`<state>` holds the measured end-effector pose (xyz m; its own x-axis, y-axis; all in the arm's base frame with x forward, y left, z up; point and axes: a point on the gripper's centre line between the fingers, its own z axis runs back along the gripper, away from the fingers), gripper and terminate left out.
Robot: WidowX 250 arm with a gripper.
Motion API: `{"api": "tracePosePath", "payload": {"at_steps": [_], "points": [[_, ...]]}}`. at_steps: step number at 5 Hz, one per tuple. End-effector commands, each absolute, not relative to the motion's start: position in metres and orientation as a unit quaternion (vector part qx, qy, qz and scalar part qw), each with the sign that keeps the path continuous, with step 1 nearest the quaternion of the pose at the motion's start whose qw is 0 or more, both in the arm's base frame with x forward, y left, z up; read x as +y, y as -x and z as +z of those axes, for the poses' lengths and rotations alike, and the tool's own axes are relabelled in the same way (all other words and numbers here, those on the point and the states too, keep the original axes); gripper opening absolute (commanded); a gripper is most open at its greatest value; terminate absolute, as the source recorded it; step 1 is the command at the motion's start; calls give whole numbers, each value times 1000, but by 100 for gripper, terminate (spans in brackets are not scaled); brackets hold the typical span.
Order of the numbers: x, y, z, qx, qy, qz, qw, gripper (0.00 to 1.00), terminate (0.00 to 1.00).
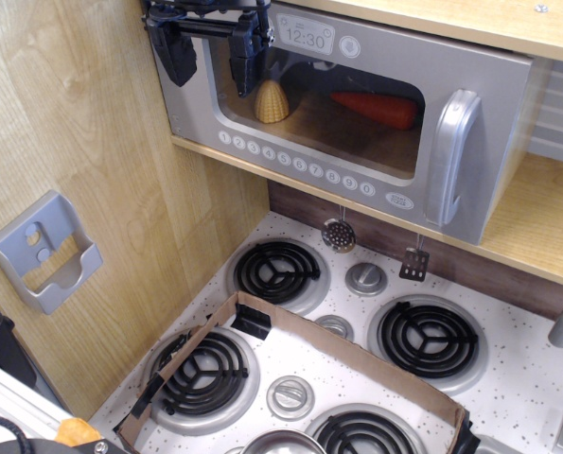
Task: Open microwave
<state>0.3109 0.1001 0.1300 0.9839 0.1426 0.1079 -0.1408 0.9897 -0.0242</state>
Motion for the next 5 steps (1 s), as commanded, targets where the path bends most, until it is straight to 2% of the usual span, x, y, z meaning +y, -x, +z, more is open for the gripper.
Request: {"api": "tracePosePath", "payload": {"at_steps": [1,3,5], "points": [[100,-311,130,-55,8,71,996,100,0],[74,-288,127,-106,-9,83,991,100,0],[30,-269,105,-158,-11,94,983,100,0]]}}
